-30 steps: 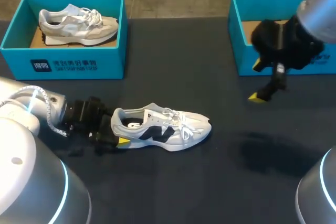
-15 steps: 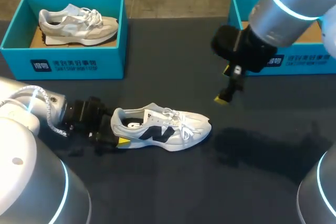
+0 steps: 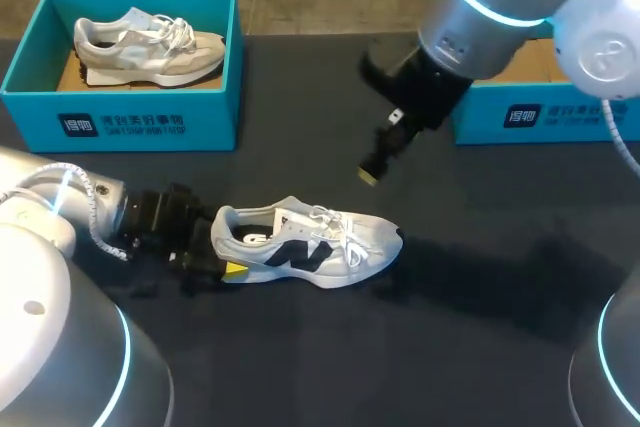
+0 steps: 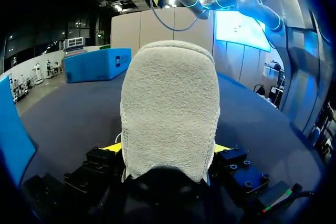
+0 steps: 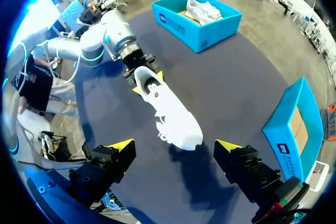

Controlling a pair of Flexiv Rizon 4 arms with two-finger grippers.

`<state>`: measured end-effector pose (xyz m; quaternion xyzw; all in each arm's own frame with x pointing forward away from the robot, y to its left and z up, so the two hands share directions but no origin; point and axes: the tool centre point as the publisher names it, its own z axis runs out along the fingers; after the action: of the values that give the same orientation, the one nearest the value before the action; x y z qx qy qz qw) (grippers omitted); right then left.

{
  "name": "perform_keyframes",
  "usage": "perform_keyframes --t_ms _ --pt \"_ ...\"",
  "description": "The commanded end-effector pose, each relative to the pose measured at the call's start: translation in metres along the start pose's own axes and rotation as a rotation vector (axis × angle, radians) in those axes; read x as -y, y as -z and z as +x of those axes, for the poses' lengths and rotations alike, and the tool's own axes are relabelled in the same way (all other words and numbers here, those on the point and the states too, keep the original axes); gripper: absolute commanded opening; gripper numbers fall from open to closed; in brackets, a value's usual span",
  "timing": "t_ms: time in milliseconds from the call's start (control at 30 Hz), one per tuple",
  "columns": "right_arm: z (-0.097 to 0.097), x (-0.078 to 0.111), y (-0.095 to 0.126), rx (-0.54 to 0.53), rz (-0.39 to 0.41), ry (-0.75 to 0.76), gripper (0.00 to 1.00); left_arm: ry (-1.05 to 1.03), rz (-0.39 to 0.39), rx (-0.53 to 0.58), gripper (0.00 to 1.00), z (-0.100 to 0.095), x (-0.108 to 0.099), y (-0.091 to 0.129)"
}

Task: Take the shoe out of the shoebox, open the shoe tongue, remove and reinsert the insole, then place the shoe into the shoebox

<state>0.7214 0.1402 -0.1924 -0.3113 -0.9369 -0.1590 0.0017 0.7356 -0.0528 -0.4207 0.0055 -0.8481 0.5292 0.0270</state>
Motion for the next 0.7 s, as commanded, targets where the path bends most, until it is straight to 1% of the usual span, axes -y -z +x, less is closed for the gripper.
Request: perform_keyframes --t_ms 33,267,300,367,433,467,500,567,633,700 --pt "-0.001 -0.009 -0.004 -0.003 0.043 -0.001 1.00 0.000 -0.001 0.002 0.00 0.000 0.000 -0.002" --pt "-0.001 -0.009 -0.004 -0.003 0.043 -0.001 1.00 0.000 -0.001 0.002 0.00 0.000 0.000 -0.002" --pt "0.001 -0.011 -0.008 0.015 0.048 -0.090 1.00 0.000 -0.001 0.002 0.00 0.000 0.000 -0.002" --pt "0.006 -0.014 -0.010 0.051 -0.004 -0.220 1.00 0.000 -0.001 0.002 0.00 0.000 0.000 -0.002" --pt "0.010 -0.015 -0.012 0.109 0.005 -0.349 1.00 0.000 -0.001 0.002 0.00 0.000 0.000 -0.002" --pt "0.012 -0.016 -0.013 0.122 -0.026 -0.403 1.00 0.000 -0.001 0.002 0.00 0.000 0.000 -0.002" --pt "0.014 -0.017 -0.014 0.157 0.007 -0.439 1.00 0.000 -0.001 0.002 0.00 0.000 0.000 -0.002" --pt "0.017 -0.020 -0.015 0.219 0.026 -0.521 1.00 0.000 -0.001 0.002 0.00 0.000 0.000 -0.002" --pt "0.020 -0.021 -0.016 0.231 0.016 -0.588 1.00 0.000 -0.001 0.002 0.00 0.000 0.000 -0.002" --pt "0.023 -0.021 -0.019 0.257 0.033 -0.646 1.00 0.000 -0.001 0.002 0.00 0.000 0.000 -0.002"
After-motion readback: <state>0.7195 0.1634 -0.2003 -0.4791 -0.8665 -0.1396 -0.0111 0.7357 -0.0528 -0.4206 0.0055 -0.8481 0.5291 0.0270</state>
